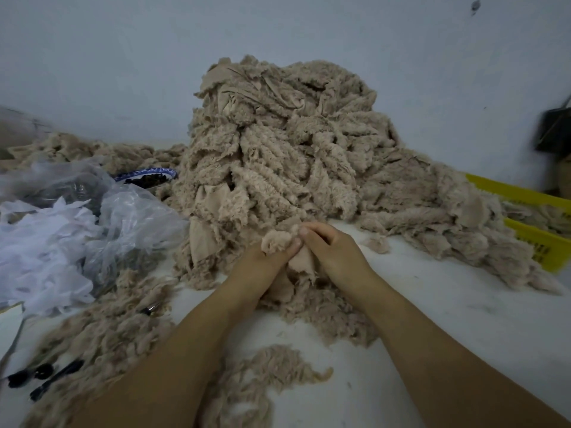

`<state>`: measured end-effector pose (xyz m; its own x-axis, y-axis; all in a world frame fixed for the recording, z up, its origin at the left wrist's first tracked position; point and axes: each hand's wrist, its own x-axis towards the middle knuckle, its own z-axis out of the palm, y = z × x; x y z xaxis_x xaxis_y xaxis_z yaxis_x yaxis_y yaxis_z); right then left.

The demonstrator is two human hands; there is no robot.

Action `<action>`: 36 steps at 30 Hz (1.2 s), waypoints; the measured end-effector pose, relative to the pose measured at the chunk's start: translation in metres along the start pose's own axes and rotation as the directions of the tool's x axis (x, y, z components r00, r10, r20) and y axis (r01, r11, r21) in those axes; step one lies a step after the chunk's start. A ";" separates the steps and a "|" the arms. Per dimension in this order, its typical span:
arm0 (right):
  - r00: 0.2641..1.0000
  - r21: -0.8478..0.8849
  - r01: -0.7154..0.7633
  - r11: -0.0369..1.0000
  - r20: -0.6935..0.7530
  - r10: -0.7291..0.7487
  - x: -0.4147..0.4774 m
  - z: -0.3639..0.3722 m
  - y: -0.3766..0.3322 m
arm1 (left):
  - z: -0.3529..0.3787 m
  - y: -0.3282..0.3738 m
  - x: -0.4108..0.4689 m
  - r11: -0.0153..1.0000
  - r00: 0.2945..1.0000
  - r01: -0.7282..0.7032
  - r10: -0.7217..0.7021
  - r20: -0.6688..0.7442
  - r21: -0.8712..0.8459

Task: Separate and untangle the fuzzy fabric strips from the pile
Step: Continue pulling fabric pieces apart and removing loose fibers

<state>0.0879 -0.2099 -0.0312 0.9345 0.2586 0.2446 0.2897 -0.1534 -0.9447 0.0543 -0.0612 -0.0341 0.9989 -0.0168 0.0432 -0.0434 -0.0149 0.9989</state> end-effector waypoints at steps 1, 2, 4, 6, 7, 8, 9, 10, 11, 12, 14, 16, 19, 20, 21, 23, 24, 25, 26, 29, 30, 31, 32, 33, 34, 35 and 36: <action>1.000 -0.020 0.015 1.000 0.025 -0.014 -0.001 -0.002 0.001 | -0.002 0.000 0.000 0.997 1.000 0.015 -0.016 -0.013 -0.077; 0.998 -0.042 0.026 0.999 0.066 -0.023 -0.002 -0.003 0.002 | -0.004 0.000 0.001 0.988 0.999 0.030 -0.034 -0.022 -0.149; 0.989 -0.149 0.061 0.987 0.142 -0.039 -0.005 -0.004 0.005 | -0.008 0.002 0.001 0.967 0.997 0.067 -0.077 -0.032 -0.245; 0.987 -0.278 0.086 0.957 0.151 -0.045 -0.005 -0.005 0.007 | -0.009 0.004 0.000 0.941 0.990 0.110 -0.132 -0.047 -0.319; 0.991 -0.311 0.087 0.947 0.125 -0.050 -0.003 -0.006 0.008 | -0.008 0.005 0.000 0.922 0.986 0.134 -0.160 -0.040 -0.362; 0.995 -0.311 0.072 0.948 0.086 -0.048 -0.003 -0.007 0.008 | -0.008 0.006 0.000 0.899 0.983 0.159 -0.183 -0.021 -0.408; 0.998 -0.283 0.047 0.958 0.048 -0.035 -0.002 -0.009 0.009 | -0.009 0.007 -0.001 0.876 0.980 0.179 -0.196 0.008 -0.447; 1.000 -0.239 0.014 0.971 0.014 -0.011 0.000 -0.011 0.008 | -0.009 0.008 -0.001 0.858 0.979 0.194 -0.199 0.041 -0.476; 1.000 -0.192 -0.027 0.981 -0.017 0.024 0.001 -0.014 0.009 | -0.010 0.009 -0.001 0.838 0.976 0.213 -0.206 0.070 -0.503; 0.997 -0.143 -0.070 0.987 -0.046 0.064 0.001 -0.016 0.010 | -0.011 0.009 0.000 0.812 0.972 0.229 -0.215 0.089 -0.537; 0.985 -0.030 -0.150 0.988 -0.088 0.147 0.001 -0.021 0.011 | -0.014 0.007 0.002 0.771 0.968 0.236 -0.239 0.074 -0.591; 0.971 0.094 -0.207 0.974 -0.103 0.216 0.003 -0.025 0.014 | -0.018 0.004 0.005 0.756 0.969 0.214 -0.246 0.034 -0.618; 0.952 0.217 -0.256 0.942 -0.114 0.285 0.006 -0.026 0.014 | -0.021 0.003 0.007 0.738 0.970 0.201 -0.243 0.024 -0.644; 0.949 0.262 -0.260 0.929 -0.110 0.297 0.007 -0.025 0.014 | -0.022 0.004 0.007 0.721 0.970 0.205 -0.240 0.038 -0.662; 0.947 0.306 -0.264 0.915 -0.101 0.306 0.007 -0.025 0.014 | -0.023 0.004 0.007 0.702 0.970 0.208 -0.236 0.053 -0.682; 0.949 0.355 -0.273 0.894 -0.055 0.311 0.007 -0.025 0.015 | -0.025 0.005 0.008 0.670 0.974 0.211 -0.206 0.095 -0.712; 0.950 0.376 -0.278 0.884 -0.031 0.312 0.007 -0.025 0.016 | -0.025 0.006 0.008 0.654 0.976 0.210 -0.185 0.115 -0.727; 0.948 0.405 -0.285 0.869 -0.018 0.319 0.008 -0.025 0.016 | -0.023 0.008 0.008 0.633 0.979 0.200 -0.165 0.123 -0.748; 0.943 0.430 -0.293 0.854 -0.018 0.332 0.009 -0.024 0.017 | -0.021 0.009 0.008 0.618 0.981 0.187 -0.160 0.111 -0.763; 0.953 0.442 -0.261 0.858 -0.024 0.302 0.010 -0.022 0.016 | -0.013 0.010 0.004 0.801 0.985 0.140 -0.172 0.000 -0.582; 0.964 0.431 -0.237 0.871 -0.005 0.265 0.009 -0.020 0.015 | -0.009 0.010 0.001 0.898 0.991 0.104 -0.130 -0.032 -0.427; 0.973 0.423 -0.214 0.881 0.011 0.231 0.007 -0.018 0.012 | -0.005 0.010 -0.001 0.965 0.997 0.054 -0.065 -0.036 -0.257; 0.979 0.409 -0.195 0.891 0.021 0.204 0.006 -0.017 0.011 | 0.000 0.011 -0.005 0.995 1.000 0.003 -0.004 -0.011 -0.101; 0.981 0.394 -0.186 0.900 0.020 0.194 0.004 -0.015 0.008 | 0.004 0.011 -0.008 0.999 0.999 -0.032 0.032 0.017 0.017; 0.979 0.375 -0.187 0.908 -0.002 0.203 0.004 -0.014 0.007 | 0.008 0.011 -0.009 0.995 0.999 -0.036 0.034 0.021 0.088; 0.972 0.359 -0.202 0.911 -0.038 0.231 0.004 -0.013 0.005 | 0.009 0.012 -0.010 0.993 1.000 -0.017 0.016 0.009 0.116; 0.959 0.338 -0.225 0.914 -0.089 0.269 0.006 -0.013 0.005 | 0.010 0.013 -0.011 0.996 1.000 0.013 -0.013 -0.001 0.092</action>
<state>0.0978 -0.2219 -0.0320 0.9925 0.1221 -0.0004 -0.0156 0.1239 -0.9922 0.0431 -0.0708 -0.0219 0.9994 -0.0153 0.0304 -0.0318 -0.1071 0.9937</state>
